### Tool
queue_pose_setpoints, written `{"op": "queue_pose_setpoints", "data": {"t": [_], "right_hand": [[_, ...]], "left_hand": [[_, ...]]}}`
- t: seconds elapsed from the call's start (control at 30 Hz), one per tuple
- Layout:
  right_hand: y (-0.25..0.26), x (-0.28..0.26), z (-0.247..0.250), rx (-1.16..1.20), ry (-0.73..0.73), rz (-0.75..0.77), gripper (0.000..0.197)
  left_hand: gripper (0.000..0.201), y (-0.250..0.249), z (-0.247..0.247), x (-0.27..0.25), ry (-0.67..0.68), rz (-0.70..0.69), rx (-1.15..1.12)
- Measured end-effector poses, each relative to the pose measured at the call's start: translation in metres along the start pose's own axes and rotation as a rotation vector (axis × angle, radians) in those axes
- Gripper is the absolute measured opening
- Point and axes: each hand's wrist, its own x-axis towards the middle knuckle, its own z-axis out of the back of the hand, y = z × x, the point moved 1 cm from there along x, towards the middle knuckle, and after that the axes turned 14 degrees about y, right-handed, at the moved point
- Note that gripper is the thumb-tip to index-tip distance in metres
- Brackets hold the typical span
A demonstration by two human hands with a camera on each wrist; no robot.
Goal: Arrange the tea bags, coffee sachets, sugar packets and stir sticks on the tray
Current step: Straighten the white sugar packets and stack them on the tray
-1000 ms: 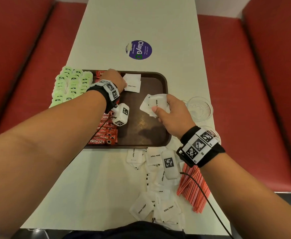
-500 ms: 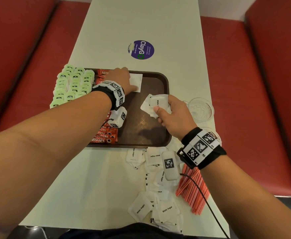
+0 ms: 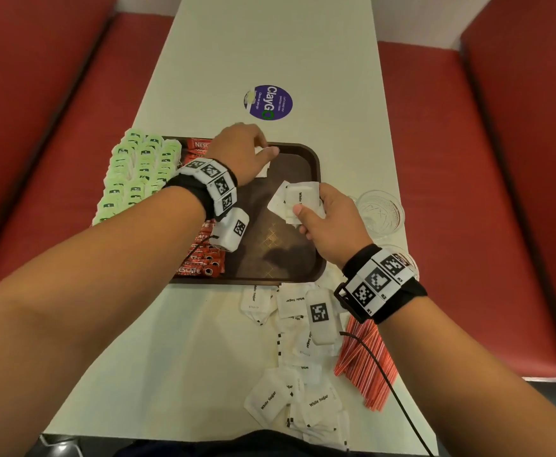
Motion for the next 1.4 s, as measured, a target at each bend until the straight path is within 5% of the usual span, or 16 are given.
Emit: {"op": "queue_pose_setpoints", "data": {"t": [0.13, 0.3, 0.53, 0.87, 1.17, 1.4], "right_hand": [[0.002, 0.001, 0.002, 0.06, -0.032, 0.003, 0.023], [0.009, 0.0, 0.005, 0.072, -0.019, 0.025, 0.016], [0.006, 0.004, 0.012, 0.033, -0.068, 0.012, 0.013], [0.014, -0.001, 0.027, 0.029, 0.027, 0.072, 0.013], [0.008, 0.01, 0.038, 0.038, 0.033, 0.08, 0.008], [0.009, 0.014, 0.034, 0.045, 0.069, 0.069, 0.006]], "left_hand": [[0.034, -0.025, 0.017, -0.046, 0.203, -0.195, -0.268], [0.003, -0.022, 0.013, -0.073, 0.352, -0.272, -0.245], [0.027, 0.018, 0.001, -0.042, 0.151, 0.061, -0.113], [0.03, 0.029, -0.007, 0.025, 0.168, 0.344, 0.115], [0.054, 0.029, -0.016, 0.035, 0.162, 0.415, 0.139], [0.051, 0.02, -0.015, 0.02, 0.098, 0.353, 0.153]]}}
